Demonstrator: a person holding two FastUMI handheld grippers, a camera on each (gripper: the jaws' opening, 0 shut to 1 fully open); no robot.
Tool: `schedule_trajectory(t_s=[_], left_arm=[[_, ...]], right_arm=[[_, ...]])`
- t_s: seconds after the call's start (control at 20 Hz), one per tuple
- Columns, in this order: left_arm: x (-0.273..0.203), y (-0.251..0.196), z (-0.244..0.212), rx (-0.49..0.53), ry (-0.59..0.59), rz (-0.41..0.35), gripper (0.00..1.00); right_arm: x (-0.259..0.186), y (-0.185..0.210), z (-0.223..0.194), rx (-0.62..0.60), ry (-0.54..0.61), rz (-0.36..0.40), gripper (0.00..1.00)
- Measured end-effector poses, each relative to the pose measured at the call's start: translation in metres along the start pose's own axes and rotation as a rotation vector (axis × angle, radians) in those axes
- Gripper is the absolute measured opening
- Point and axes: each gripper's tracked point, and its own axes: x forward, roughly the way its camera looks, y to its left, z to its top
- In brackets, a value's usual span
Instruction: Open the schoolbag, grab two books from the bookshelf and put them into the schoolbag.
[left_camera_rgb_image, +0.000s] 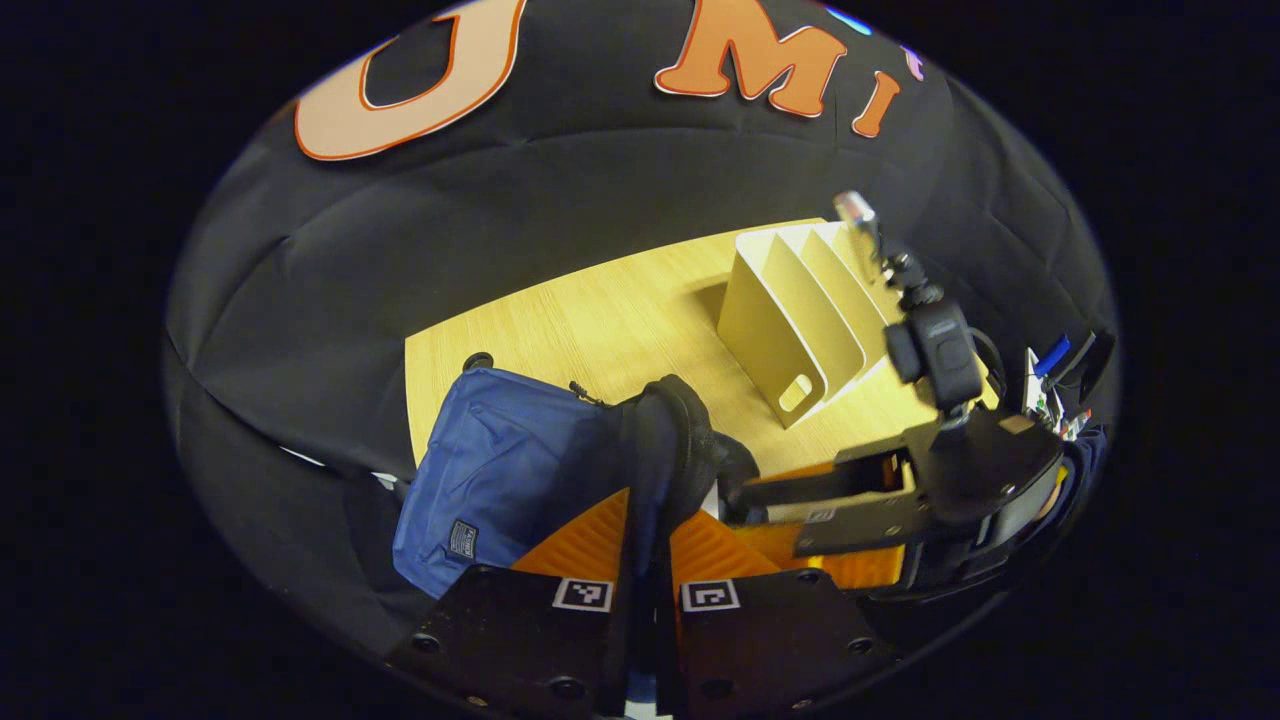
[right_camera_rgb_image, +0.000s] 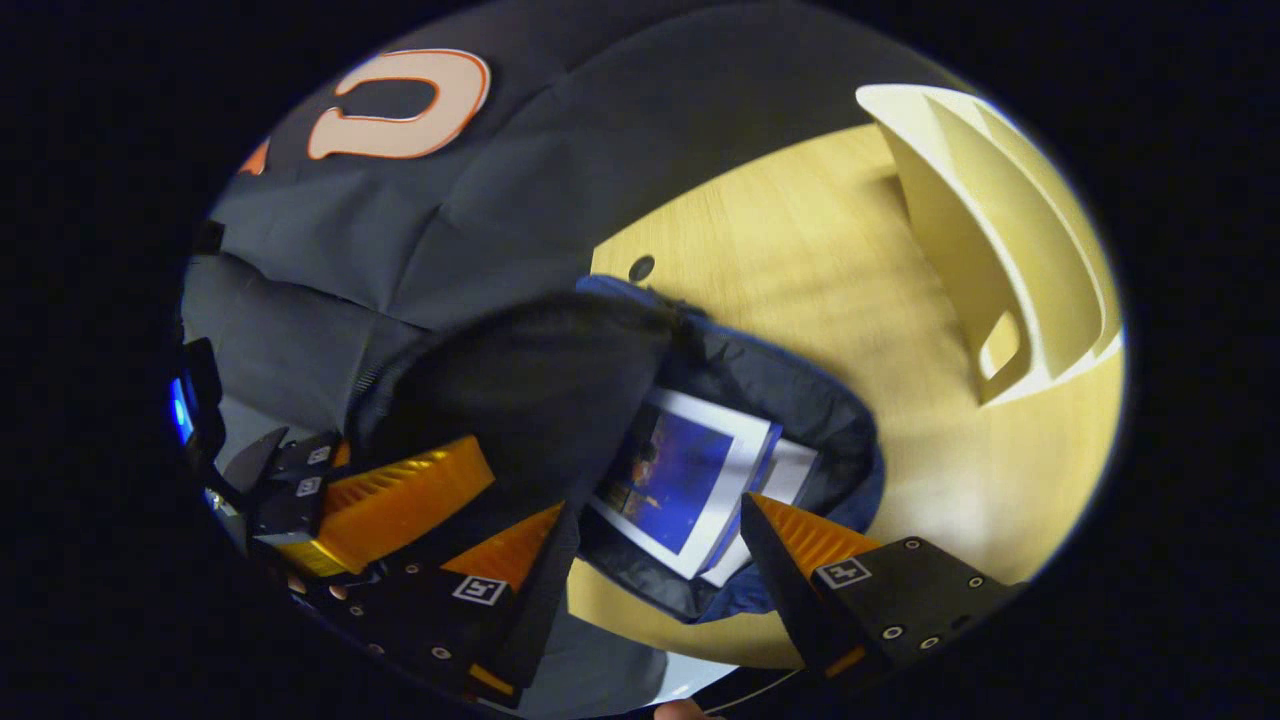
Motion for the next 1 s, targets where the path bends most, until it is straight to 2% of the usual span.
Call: schedule_trajectory(t_s=[0.15, 0.35, 0.4, 0.7, 0.85, 1.0], left_arm=[[0.005, -0.007, 0.000, 0.016, -0.018, 0.009, 0.16], [0.012, -0.020, -0.014, -0.030, -0.003, -0.003, 0.89], [0.013, -0.024, -0.016, -0.044, -0.003, -0.005, 0.96], [0.017, -0.044, -0.006, -0.106, -0.051, 0.017, 0.96], [0.026, -0.079, 0.004, -0.160, -0.083, -0.046, 0.98], [0.029, -0.096, 0.014, -0.171, -0.119, -0.046, 0.98]], right_arm=[[-0.036, -0.024, 0.039, -0.063, -0.121, -0.061, 0.96], [-0.083, -0.064, 0.075, -0.114, -0.238, -0.152, 0.97], [-0.093, -0.069, 0.083, -0.118, -0.257, -0.161, 0.97], [-0.140, -0.113, 0.101, -0.171, -0.336, -0.258, 0.97], [-0.155, -0.127, 0.099, -0.178, -0.325, -0.263, 0.97], [-0.167, -0.143, 0.103, -0.184, -0.337, -0.282, 0.97]])
